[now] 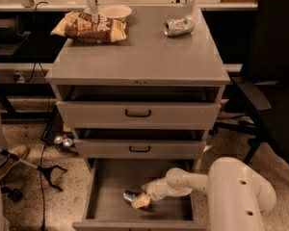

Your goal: Place redbull can into bottom drawer

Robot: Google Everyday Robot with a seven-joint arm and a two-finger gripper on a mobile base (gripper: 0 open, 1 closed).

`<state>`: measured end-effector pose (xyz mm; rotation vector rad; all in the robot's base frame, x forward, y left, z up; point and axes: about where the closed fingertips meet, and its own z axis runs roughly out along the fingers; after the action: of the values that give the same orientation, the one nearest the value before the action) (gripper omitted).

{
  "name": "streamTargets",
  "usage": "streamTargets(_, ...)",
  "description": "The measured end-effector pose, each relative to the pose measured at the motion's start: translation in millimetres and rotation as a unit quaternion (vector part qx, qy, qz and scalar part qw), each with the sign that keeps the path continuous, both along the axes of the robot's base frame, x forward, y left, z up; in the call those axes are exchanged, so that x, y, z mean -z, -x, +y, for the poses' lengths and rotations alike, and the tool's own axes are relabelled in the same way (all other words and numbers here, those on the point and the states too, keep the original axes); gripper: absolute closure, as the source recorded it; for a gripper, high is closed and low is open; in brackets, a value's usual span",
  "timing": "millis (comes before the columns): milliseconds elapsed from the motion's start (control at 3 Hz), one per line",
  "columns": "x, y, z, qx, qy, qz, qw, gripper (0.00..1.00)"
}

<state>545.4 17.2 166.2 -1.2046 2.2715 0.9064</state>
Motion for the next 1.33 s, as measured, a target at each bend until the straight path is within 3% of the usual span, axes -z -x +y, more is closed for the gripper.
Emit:
streamTargets(333,-10,-1,-9,0.009,-0.006,-0.008,0.9999,0.0)
streamTargets(667,-43,1,-46,0.024,-0.02,-0.023,0.9992,0.0)
streamTargets(1000,-96,-2,-133,0.054,-0.014,-0.044,0.9974,0.0)
streamTargets(1333,-125,-8,-186,0.073,0.002,-0.053,0.996,0.0)
